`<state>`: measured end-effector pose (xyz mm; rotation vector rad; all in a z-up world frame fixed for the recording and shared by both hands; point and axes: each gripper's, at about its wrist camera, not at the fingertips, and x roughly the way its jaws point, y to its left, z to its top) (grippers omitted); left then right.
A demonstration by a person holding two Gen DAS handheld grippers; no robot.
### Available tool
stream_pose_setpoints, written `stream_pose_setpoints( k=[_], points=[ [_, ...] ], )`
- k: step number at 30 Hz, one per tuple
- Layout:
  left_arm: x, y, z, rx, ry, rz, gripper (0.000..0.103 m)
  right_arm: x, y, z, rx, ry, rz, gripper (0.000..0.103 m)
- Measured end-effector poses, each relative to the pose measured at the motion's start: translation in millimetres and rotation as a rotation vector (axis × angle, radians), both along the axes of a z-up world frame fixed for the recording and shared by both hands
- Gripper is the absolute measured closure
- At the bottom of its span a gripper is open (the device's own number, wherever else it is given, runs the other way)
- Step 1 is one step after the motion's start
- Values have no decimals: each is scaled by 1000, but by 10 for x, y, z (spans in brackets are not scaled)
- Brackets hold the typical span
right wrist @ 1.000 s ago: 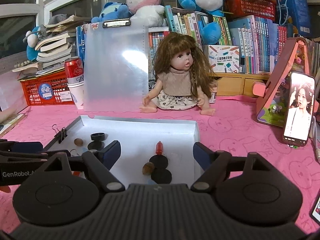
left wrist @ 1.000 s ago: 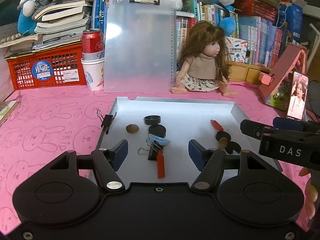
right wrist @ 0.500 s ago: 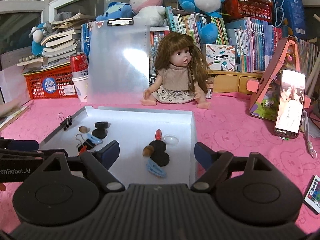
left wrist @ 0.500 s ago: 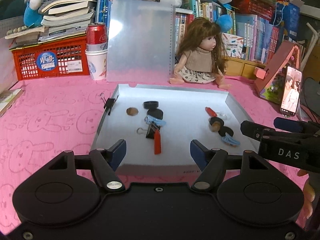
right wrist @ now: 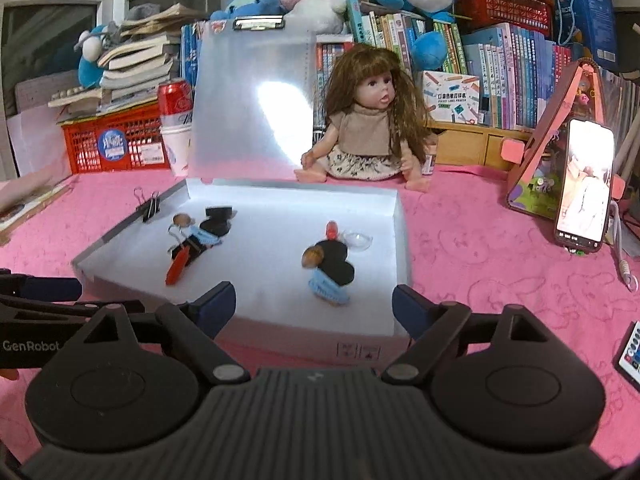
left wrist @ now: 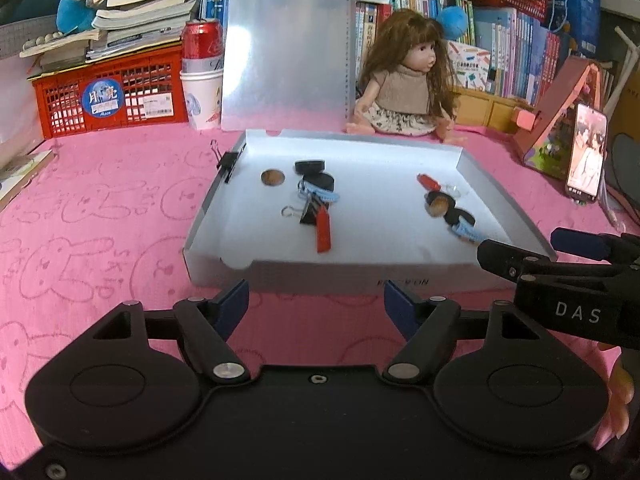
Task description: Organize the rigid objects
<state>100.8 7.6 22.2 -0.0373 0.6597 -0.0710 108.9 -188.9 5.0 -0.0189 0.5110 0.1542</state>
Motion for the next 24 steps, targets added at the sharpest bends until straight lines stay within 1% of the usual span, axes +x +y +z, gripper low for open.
stream_pose_setpoints(
  k=[3, 6, 11, 17, 24],
  points=[
    [-1, -9, -57, 24, -1, 6, 29, -4, 12, -61, 1, 14, -2, 10],
    [1, -12, -110, 44, -2, 14, 27, -16, 36, -97, -13, 0, -6, 3],
    [9, 22, -196, 36, 17, 31, 27, -67, 66, -121, -22, -11, -5, 3],
    [-16, 46, -244, 37, 17, 36, 25, -155, 39, -155, 5, -6, -21, 3],
    [-51, 19, -276, 58, 0, 36, 23, -139, 10, -279, 12, 35, -45, 2]
  ],
)
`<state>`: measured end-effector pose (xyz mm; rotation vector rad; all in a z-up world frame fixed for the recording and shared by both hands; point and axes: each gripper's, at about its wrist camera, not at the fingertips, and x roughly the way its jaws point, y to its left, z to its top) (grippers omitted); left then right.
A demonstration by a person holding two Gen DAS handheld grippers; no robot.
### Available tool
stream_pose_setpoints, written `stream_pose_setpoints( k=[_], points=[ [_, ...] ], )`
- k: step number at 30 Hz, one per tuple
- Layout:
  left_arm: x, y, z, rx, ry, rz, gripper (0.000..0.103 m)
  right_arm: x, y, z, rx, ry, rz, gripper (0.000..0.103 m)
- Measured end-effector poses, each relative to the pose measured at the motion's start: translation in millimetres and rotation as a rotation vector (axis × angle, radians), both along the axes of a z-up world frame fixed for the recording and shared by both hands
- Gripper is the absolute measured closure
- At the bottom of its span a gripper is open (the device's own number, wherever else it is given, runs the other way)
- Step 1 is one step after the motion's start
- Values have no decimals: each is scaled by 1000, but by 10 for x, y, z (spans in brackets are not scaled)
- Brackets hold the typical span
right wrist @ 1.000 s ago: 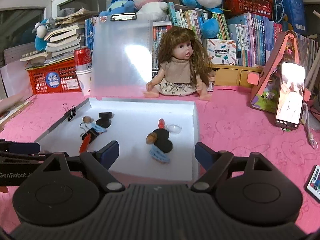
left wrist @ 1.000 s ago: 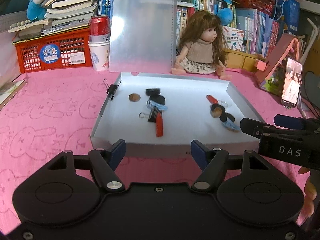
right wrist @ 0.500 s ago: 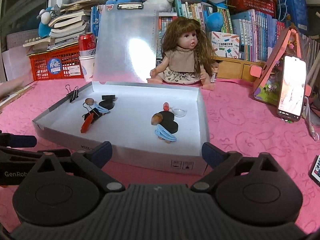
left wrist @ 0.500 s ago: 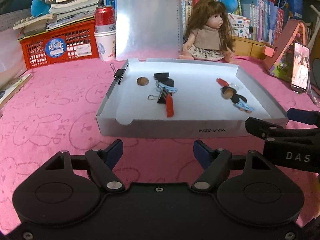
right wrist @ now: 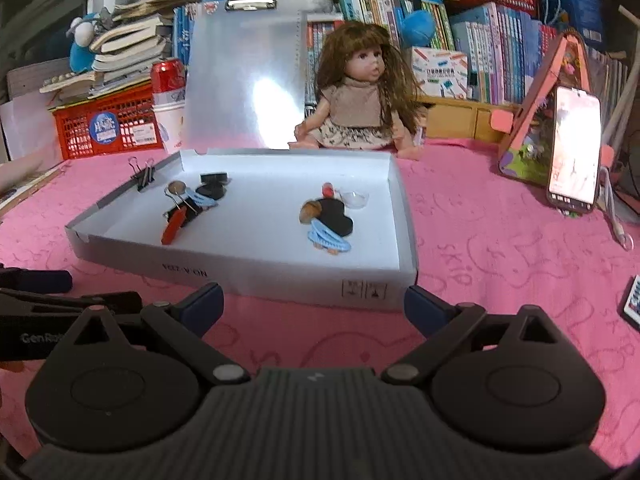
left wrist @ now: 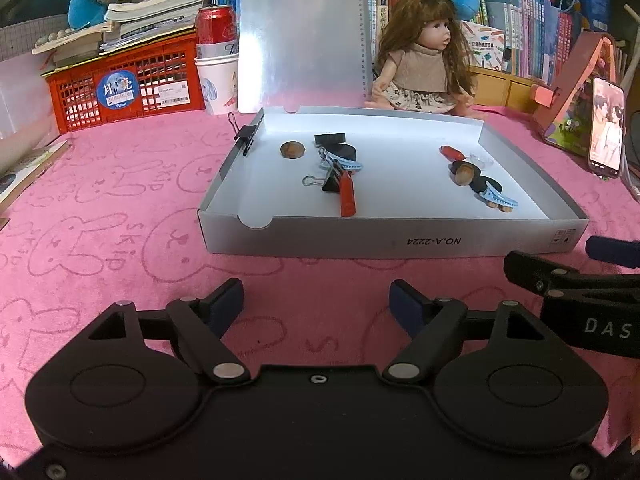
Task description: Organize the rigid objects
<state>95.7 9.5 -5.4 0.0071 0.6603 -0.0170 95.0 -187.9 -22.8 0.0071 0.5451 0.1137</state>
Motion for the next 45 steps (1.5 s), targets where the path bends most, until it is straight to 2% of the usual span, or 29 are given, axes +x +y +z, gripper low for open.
stream_pose_setpoints(
  k=[14, 45],
  points=[
    [-31, 32, -74, 6, -44, 9, 11, 56, -1, -119, 7, 52, 1, 0],
    [-56, 66, -96, 3, -56, 6, 7, 62, -4, -131, 5, 56, 1, 0]
  ],
)
